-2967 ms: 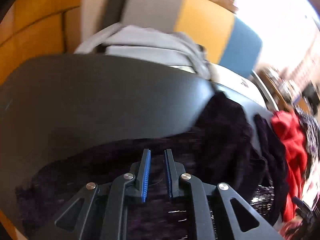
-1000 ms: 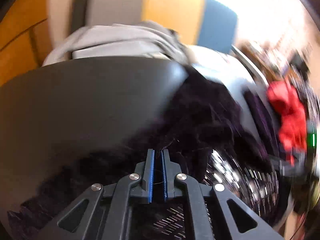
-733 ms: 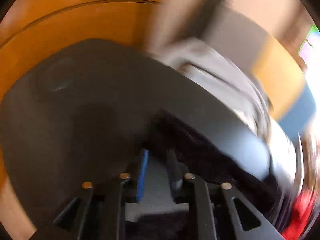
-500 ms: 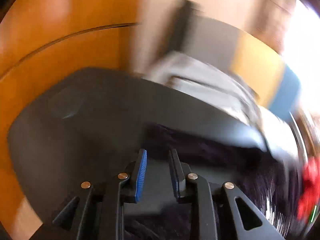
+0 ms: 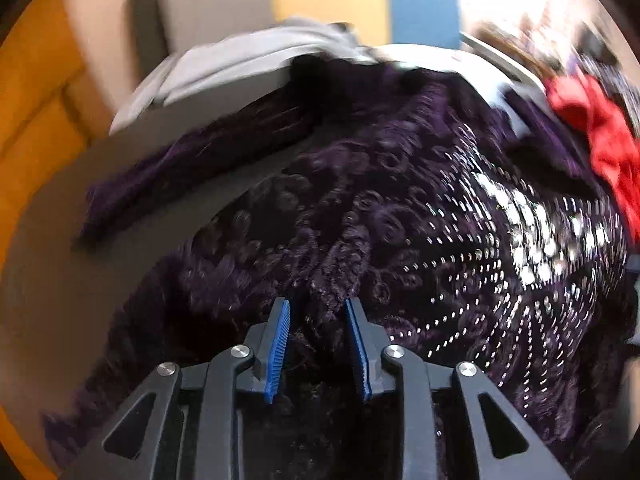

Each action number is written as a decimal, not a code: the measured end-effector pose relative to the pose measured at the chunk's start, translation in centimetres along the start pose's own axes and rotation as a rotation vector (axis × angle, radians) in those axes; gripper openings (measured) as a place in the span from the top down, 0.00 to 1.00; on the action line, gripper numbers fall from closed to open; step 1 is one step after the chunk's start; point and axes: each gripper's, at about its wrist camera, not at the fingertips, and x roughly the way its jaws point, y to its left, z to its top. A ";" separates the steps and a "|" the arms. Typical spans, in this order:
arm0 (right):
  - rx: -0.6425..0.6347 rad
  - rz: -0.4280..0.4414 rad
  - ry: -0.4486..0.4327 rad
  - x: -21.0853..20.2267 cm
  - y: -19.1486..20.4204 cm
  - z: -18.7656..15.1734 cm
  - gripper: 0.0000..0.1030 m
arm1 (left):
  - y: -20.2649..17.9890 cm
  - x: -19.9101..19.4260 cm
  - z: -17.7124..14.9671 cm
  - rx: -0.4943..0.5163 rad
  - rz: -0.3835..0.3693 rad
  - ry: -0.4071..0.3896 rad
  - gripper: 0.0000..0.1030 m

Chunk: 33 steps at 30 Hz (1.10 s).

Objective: Fold clothes

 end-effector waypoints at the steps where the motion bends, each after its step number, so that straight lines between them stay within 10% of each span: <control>1: 0.008 -0.044 0.010 0.4 -0.4 -0.5 0.06 | 1.0 -0.3 -0.8 -0.046 0.008 0.000 0.71; 8: 0.040 -0.256 0.000 2.9 -5.7 2.8 0.01 | 3.5 -2.3 -4.1 -0.481 -0.076 0.064 0.70; 13: 0.167 -0.444 0.006 4.7 -11.5 8.1 0.02 | -1.6 -2.2 -4.8 -0.492 -0.305 0.139 0.68; 20: 0.227 -0.318 -0.068 -0.8 -12.0 5.1 0.10 | -1.4 -4.5 -8.1 -0.439 -0.352 0.134 0.69; 27: 0.374 -0.021 -0.152 -4.1 -11.1 -0.5 0.10 | -0.8 -6.9 -4.5 -0.338 -0.288 0.025 0.69; 33: 0.570 0.020 -0.301 -7.2 -14.3 1.2 0.10 | -3.4 -5.3 -2.6 -0.267 -0.293 0.009 0.69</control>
